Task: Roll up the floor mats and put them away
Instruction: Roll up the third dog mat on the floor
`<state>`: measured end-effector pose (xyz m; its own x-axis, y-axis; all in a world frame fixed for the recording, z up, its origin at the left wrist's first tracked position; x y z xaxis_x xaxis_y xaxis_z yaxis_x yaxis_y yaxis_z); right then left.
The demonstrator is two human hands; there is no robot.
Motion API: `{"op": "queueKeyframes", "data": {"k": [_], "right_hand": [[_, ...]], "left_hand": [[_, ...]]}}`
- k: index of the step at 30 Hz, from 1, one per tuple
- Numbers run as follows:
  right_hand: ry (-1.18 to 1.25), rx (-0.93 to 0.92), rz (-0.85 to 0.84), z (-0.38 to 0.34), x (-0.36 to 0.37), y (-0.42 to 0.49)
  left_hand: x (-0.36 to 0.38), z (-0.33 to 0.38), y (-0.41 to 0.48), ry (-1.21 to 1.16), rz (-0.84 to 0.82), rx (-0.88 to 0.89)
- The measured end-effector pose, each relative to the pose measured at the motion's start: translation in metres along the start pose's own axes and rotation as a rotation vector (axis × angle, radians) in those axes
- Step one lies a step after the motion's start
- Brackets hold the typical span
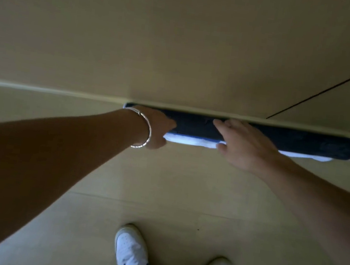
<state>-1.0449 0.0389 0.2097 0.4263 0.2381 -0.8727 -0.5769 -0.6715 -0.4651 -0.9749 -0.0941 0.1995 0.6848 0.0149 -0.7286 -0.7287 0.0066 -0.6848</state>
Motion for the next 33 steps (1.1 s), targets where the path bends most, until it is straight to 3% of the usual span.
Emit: {"op": "queueKeyframes", "data": {"k": [4, 7, 11, 18, 23, 28, 33], "right_hand": [[0.126, 0.004, -0.034, -0.019, -0.129, -0.065], [0.126, -0.055, -0.027, -0.032, -0.241, -0.116], [0.147, -0.068, 0.087, -0.035, -0.38, -0.169], [0.063, -0.037, 0.114, -0.044, -0.556, -0.305], [-0.067, -0.094, 0.247, -0.062, -0.687, -0.41], [-0.147, -0.115, 0.388, -0.075, -0.79, -0.504], [-0.141, -0.159, 0.531, -0.091, -0.849, -0.57]], "left_hand": [[-0.122, 0.014, -0.094, -0.139, -0.002, 0.017], [-0.215, 0.026, -0.164, -0.112, 0.022, 0.025], [-0.347, 0.035, -0.242, -0.079, 0.225, -0.003], [-0.52, 0.085, -0.412, 0.219, 0.285, -0.05], [-0.652, 0.136, -0.549, 0.373, 0.496, -0.076], [-0.74, 0.177, -0.662, 0.41, 0.698, -0.141], [-0.775, 0.19, -0.745, 0.425, 0.891, -0.238]]}}
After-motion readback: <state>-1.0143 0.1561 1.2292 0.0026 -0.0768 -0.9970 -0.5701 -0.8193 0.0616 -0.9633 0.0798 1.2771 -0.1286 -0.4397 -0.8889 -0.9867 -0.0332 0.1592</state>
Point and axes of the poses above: each hand's wrist, its own y-axis towards the middle knuckle, its own x-axis out of the palm, z = x × y, the point moved 9 cm from there along y, towards the middle knuckle, and after that the axes turned 7 degrees about z, right-handed, at the moved point
